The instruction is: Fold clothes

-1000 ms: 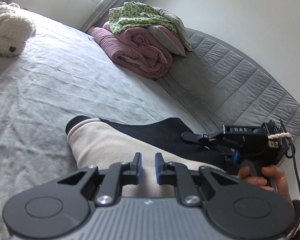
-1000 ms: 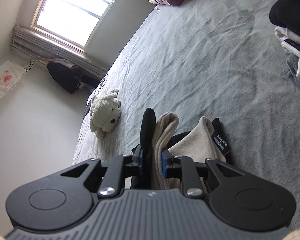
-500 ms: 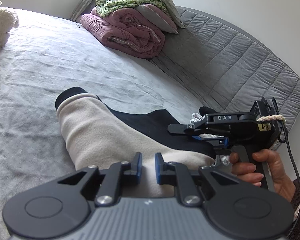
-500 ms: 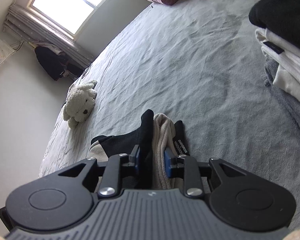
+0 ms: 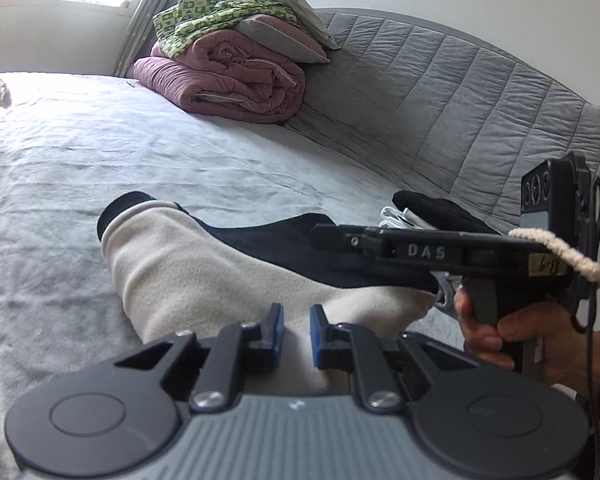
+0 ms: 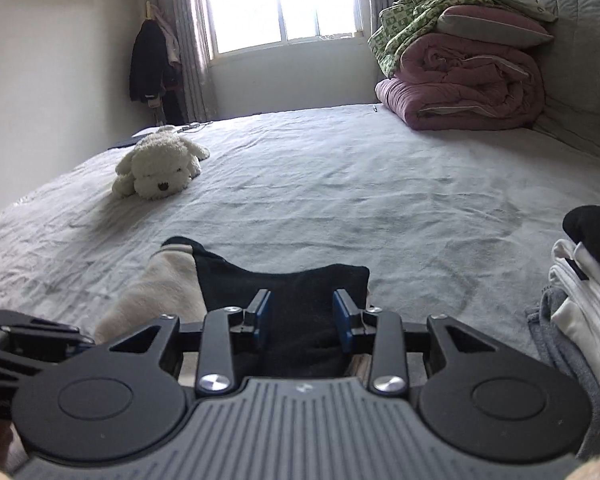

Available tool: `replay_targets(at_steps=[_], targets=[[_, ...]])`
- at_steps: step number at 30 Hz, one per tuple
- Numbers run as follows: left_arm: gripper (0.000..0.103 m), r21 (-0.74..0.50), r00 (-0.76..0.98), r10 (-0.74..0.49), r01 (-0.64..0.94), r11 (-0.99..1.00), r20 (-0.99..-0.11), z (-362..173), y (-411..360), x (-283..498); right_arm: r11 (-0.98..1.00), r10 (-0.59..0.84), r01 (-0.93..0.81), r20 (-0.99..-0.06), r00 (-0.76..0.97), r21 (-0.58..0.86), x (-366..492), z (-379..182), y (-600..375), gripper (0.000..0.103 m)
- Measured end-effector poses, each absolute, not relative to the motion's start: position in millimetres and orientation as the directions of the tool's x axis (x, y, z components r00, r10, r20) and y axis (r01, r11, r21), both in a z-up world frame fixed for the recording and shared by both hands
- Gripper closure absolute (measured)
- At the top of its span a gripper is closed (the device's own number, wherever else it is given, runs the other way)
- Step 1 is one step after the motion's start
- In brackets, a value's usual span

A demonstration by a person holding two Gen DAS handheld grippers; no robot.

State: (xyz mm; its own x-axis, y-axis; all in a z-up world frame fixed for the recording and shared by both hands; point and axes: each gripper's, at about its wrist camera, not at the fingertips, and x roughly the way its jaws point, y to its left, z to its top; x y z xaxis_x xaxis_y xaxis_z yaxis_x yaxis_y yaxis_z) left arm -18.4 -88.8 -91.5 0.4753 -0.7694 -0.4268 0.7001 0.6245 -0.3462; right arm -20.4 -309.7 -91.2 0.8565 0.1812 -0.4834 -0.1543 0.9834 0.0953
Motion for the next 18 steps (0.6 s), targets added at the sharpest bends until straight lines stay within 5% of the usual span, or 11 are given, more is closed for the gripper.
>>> replay_targets(at_steps=[9, 18], targets=[[0.088, -0.295, 0.496, -0.761, 0.719, 0.630, -0.418, -72.7, -87.9, -11.0, 0.988, 0.119, -0.148, -0.412, 0.903, -0.038, -33.6, -92.8, -296.6, 0.072], [0.088, -0.274, 0.632, -0.669, 0.615, 0.740, -0.391, -79.4, -79.3, 23.7, 0.988, 0.140, -0.157, -0.390, 0.910, -0.012, -18.3, -86.8, -292.3, 0.071]])
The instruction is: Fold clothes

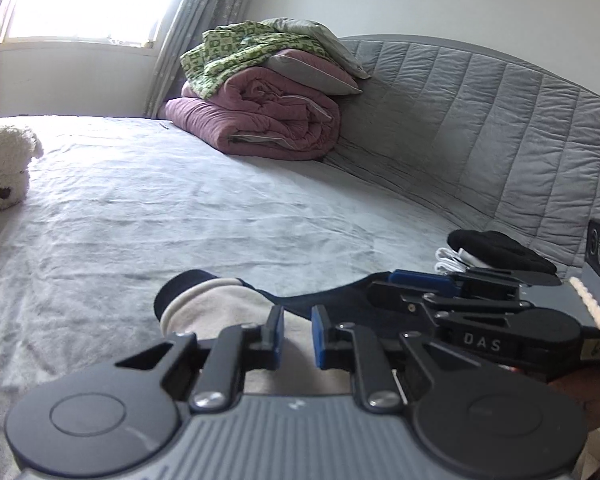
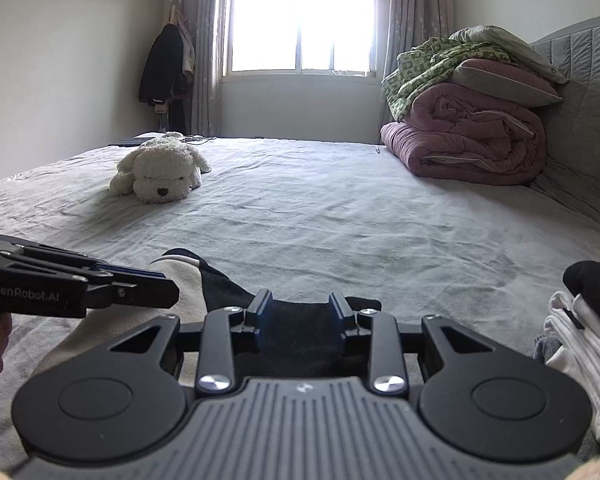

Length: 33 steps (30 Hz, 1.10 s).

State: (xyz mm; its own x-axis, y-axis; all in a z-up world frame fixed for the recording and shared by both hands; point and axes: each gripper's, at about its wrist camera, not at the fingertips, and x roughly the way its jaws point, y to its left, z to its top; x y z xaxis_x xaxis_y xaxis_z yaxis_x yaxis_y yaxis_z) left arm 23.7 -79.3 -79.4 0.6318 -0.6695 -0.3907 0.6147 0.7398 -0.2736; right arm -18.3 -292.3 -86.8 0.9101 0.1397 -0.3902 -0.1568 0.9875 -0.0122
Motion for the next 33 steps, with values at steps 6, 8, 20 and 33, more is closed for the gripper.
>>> replay_targets(at_steps=[6, 8, 20, 33], targets=[[0.088, -0.267, 0.677, -0.604, 0.544, 0.796, -0.420, -89.9, -69.2, 39.0, 0.988, 0.151, -0.149, -0.455, 0.878, 0.041, -8.7, -102.5, -304.1, 0.071], [0.088, -0.289, 0.687, -0.586, 0.510, 0.810, -0.430, -90.8, -63.7, 46.0, 0.987, 0.160, -0.148, -0.460, 0.874, 0.062, -8.3, -102.0, -306.3, 0.071], [0.076, -0.357, 0.660, -0.640, 0.532, 0.768, -0.392, -66.2, -60.7, 25.4, 0.982, 0.190, -0.169, -0.411, 0.891, 0.087, -33.8, -68.6, -300.2, 0.059], [0.074, -0.198, 0.571, -0.699, 0.696, 0.690, -0.431, -79.3, -72.8, -36.6, 0.970, 0.232, -0.241, -0.470, 0.851, 0.042, -67.0, -80.7, -304.9, 0.059]])
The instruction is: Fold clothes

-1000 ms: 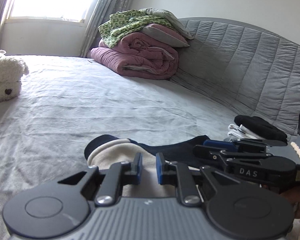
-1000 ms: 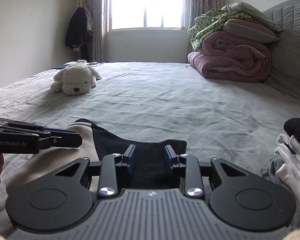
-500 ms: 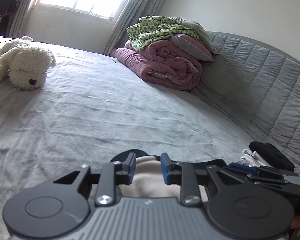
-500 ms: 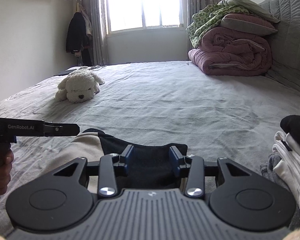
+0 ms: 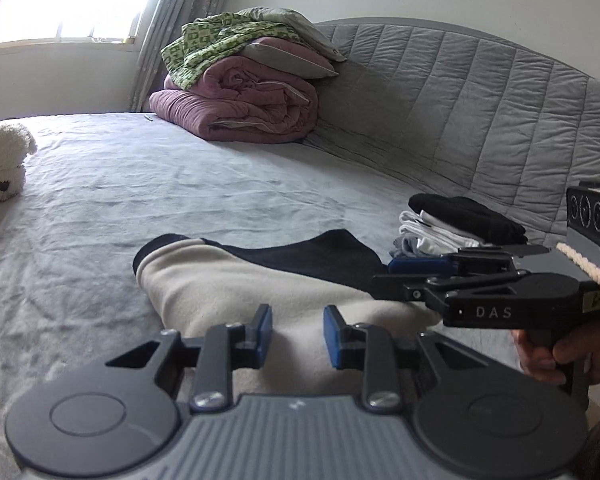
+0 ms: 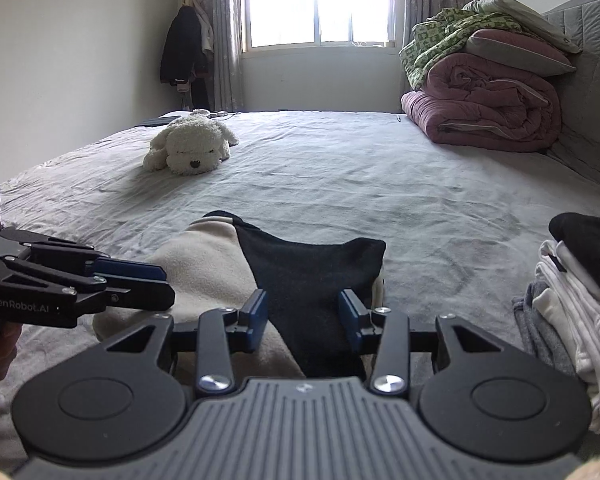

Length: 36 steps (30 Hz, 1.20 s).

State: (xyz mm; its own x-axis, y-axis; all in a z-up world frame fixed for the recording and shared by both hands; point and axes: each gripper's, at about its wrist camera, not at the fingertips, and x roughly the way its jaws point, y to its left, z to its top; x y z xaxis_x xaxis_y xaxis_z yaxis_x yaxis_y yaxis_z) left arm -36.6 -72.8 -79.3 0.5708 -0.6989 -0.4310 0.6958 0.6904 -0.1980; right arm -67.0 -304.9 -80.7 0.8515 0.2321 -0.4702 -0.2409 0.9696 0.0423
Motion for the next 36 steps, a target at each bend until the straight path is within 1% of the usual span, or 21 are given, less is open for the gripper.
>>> replay_targets(at_steps=[4, 9, 10, 11, 13, 15, 17, 23, 24, 25, 27, 31, 32, 33, 34, 36], targets=[[0.074, -0.134, 0.594, -0.688, 0.709, 0.693, -0.416, -82.4, -77.6, -47.7, 0.966, 0.247, -0.254, -0.479, 0.843, 0.050, -71.0, -84.6, -309.9, 0.059], [0.074, -0.168, 0.579, -0.717, 0.721, 0.673, -0.389, -71.4, -83.1, -41.2, 0.964, 0.262, -0.258, -0.425, 0.866, 0.069, -70.5, -69.1, -311.6, 0.059], [0.074, -0.172, 0.573, -0.724, 0.726, 0.666, -0.384, -71.1, -85.7, -40.0, 0.963, 0.264, -0.259, -0.414, 0.871, 0.070, -68.5, -66.5, -312.3, 0.063], [0.074, -0.175, 0.566, -0.729, 0.731, 0.660, -0.385, -72.7, -89.7, -39.0, 0.963, 0.266, -0.259, -0.411, 0.872, 0.073, -65.2, -65.4, -313.0, 0.071], [0.074, -0.179, 0.551, -0.736, 0.739, 0.649, -0.393, -78.3, -97.7, -38.7, 0.960, 0.279, -0.267, -0.430, 0.859, 0.089, -54.9, -67.6, -314.6, 0.078], [0.074, -0.178, 0.538, -0.740, 0.747, 0.640, -0.405, -85.8, -104.8, -40.4, 0.957, 0.286, -0.277, -0.469, 0.836, 0.089, -44.7, -74.1, -313.4, 0.084], [0.074, -0.149, 0.545, -0.737, 0.755, 0.639, -0.400, -90.4, -107.2, -45.8, 0.958, 0.279, -0.277, -0.498, 0.821, 0.080, -35.8, -80.8, -313.0, 0.089], [0.074, -0.168, 0.535, -0.747, 0.757, 0.631, -0.395, -91.9, -103.2, -44.3, 0.965, 0.262, -0.243, -0.491, 0.831, 0.102, -13.4, -90.7, -326.2, 0.090], [0.074, -0.166, 0.535, -0.747, 0.758, 0.631, -0.395, -92.0, -103.2, -44.5, 0.966, 0.255, -0.234, -0.493, 0.831, 0.106, -8.9, -91.7, -327.2, 0.092], [0.074, -0.166, 0.535, -0.747, 0.758, 0.631, -0.394, -92.1, -103.2, -44.7, 0.968, 0.249, -0.225, -0.495, 0.832, 0.109, -4.7, -92.7, -328.1, 0.097], [0.074, -0.164, 0.536, -0.747, 0.759, 0.630, -0.393, -92.4, -103.2, -45.0, 0.972, 0.235, -0.210, -0.494, 0.837, 0.108, 1.0, -93.8, -328.1, 0.099], [0.073, -0.166, 0.537, -0.747, 0.758, 0.631, -0.393, -91.3, -103.0, -44.5, 0.977, 0.214, -0.177, -0.481, 0.850, 0.122, 4.4, -90.8, -329.7, 0.099], [0.072, -0.165, 0.538, -0.746, 0.757, 0.632, -0.393, -90.8, -103.2, -44.0, 0.977, 0.211, -0.172, -0.475, 0.854, 0.124, 3.5, -88.3, -330.0, 0.098], [0.072, -0.164, 0.539, -0.745, 0.756, 0.633, -0.393, -90.4, -103.5, -43.4, 0.978, 0.208, -0.168, -0.469, 0.858, 0.126, 2.3, -85.6, -330.2, 0.095], [0.071, -0.164, 0.540, -0.745, 0.755, 0.634, -0.392, -88.8, -103.3, -42.8, 0.977, 0.210, -0.172, -0.463, 0.861, 0.123, -1.2, -82.1, -329.9, 0.085], [0.071, -0.166, 0.542, -0.744, 0.753, 0.637, -0.391, -85.3, -102.8, -41.4, 0.976, 0.215, -0.182, -0.450, 0.867, 0.117, -8.1, -75.1, -329.1, 0.083]])
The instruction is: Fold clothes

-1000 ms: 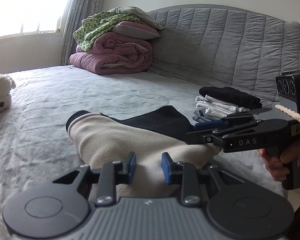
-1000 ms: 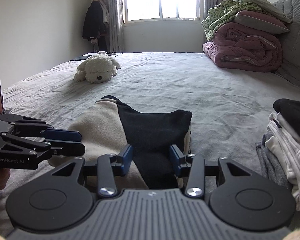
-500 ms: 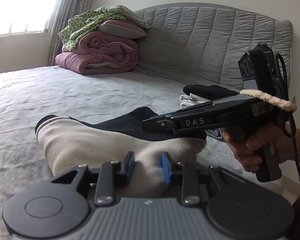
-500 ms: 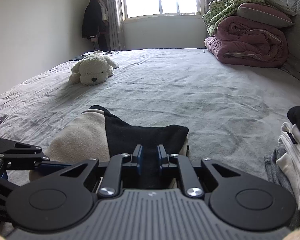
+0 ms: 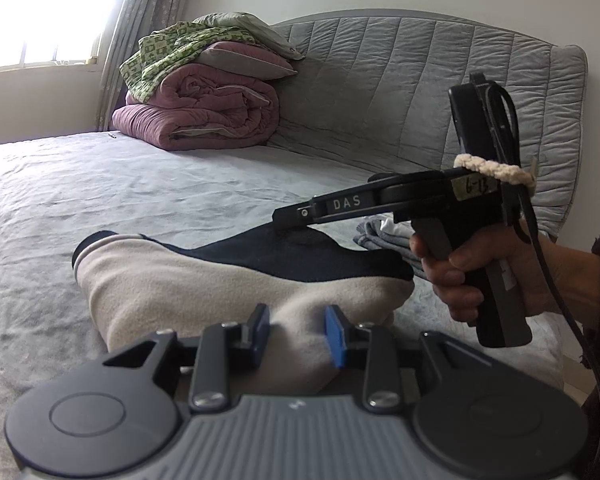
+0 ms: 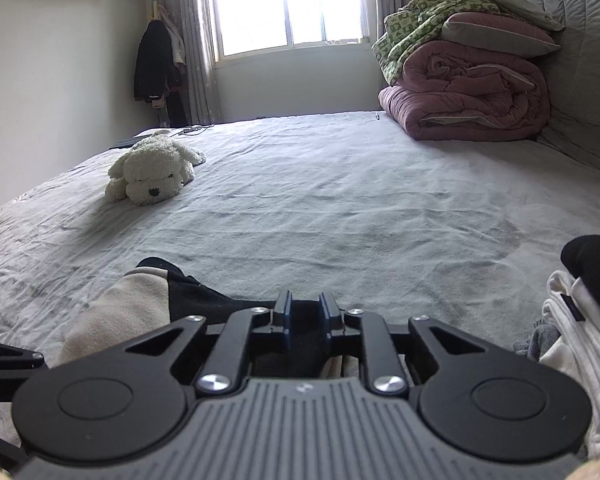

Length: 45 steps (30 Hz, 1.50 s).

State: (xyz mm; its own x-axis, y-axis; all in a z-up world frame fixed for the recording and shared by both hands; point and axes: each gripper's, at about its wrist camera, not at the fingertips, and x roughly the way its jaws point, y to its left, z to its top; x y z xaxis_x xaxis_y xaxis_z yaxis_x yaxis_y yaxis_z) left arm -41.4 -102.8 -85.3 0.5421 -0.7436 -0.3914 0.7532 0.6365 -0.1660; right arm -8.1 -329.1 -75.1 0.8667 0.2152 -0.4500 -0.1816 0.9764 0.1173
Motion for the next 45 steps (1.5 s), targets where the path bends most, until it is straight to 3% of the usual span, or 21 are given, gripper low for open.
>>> replay_targets(at_steps=[6, 11, 32, 40, 45], targets=[[0.069, -0.171, 0.566, -0.731, 0.734, 0.658, -0.382, -75.6, -97.0, -35.3, 0.970, 0.243, -0.223, -0.436, 0.867, 0.096, -28.7, -62.4, -324.6, 0.081], [0.067, -0.183, 0.562, -0.721, 0.723, 0.666, -0.406, -80.7, -93.4, -32.4, 0.966, 0.253, -0.249, -0.453, 0.855, 0.069, -42.4, -62.0, -320.0, 0.071], [0.064, -0.153, 0.525, -0.731, 0.757, 0.635, -0.435, -70.0, -55.5, -57.8, 0.983, 0.140, -0.184, -0.536, 0.833, -0.028, -82.5, -60.4, -334.9, 0.065], [0.055, -0.144, 0.498, -0.715, 0.763, 0.630, -0.491, -69.0, -43.6, -62.0, 0.992, 0.071, -0.118, -0.569, 0.819, -0.046, -78.3, -56.5, -335.7, 0.063], [0.053, -0.155, 0.463, -0.666, 0.742, 0.652, -0.586, -78.5, -39.7, -55.5, 0.996, 0.058, -0.088, -0.582, 0.811, -0.023, -71.5, -53.9, -335.1, 0.059]])
